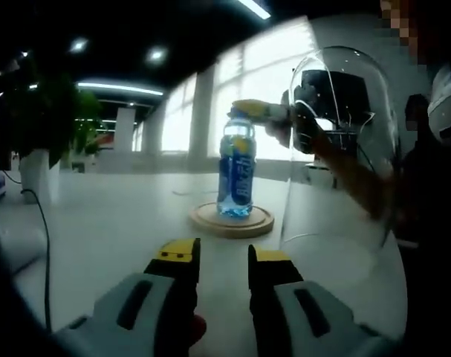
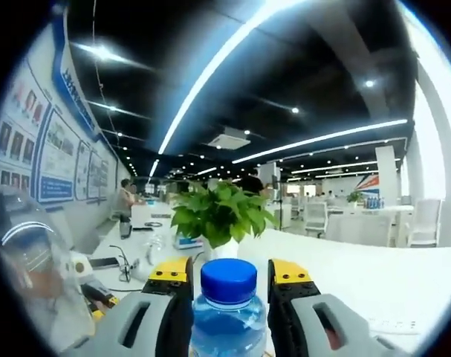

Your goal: Open the cover put in the Mizone put the cover back on

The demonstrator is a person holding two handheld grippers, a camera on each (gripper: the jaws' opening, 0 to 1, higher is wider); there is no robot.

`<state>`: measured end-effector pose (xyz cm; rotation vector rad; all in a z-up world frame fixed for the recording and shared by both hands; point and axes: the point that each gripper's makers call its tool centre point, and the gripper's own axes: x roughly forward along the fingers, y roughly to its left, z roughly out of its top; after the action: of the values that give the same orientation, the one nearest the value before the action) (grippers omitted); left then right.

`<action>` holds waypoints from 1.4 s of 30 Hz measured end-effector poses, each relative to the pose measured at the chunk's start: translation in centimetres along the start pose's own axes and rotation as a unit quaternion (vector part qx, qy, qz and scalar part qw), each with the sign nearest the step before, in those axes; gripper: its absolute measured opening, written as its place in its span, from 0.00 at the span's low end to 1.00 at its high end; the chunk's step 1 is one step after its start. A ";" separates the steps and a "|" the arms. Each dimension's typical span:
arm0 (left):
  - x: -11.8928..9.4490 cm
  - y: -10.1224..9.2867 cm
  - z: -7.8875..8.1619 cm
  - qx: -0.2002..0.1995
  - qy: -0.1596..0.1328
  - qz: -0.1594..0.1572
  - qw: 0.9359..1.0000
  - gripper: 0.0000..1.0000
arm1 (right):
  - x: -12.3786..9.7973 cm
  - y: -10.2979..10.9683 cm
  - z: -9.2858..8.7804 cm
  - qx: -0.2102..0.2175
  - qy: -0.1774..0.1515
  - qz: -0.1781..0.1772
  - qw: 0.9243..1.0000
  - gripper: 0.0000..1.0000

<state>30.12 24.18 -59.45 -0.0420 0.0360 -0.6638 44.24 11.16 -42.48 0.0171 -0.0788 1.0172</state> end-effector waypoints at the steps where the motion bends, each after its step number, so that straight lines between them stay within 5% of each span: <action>1: 0.0 0.0 0.0 0.000 0.000 0.000 1.000 0.19 | -0.1 0.0 0.2 0.003 -0.003 0.000 1.000 0.32; 16: 0.0 0.6 0.4 -0.014 -0.010 0.009 1.000 0.19 | -2.7 -0.6 3.7 -0.027 -0.039 -0.038 0.998 0.28; 35: -0.1 0.5 1.1 0.010 -0.018 0.017 1.000 0.19 | -7.5 -0.4 -0.3 -0.016 0.016 -0.078 0.997 0.27; 42: -0.2 0.3 1.6 0.011 -0.030 0.008 0.999 0.23 | -10.1 0.0 -1.2 0.014 0.016 -0.086 0.996 0.18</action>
<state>30.23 24.55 -57.85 -0.0407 -0.0292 -0.6457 39.03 2.63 -44.46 0.0333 -0.0337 0.8467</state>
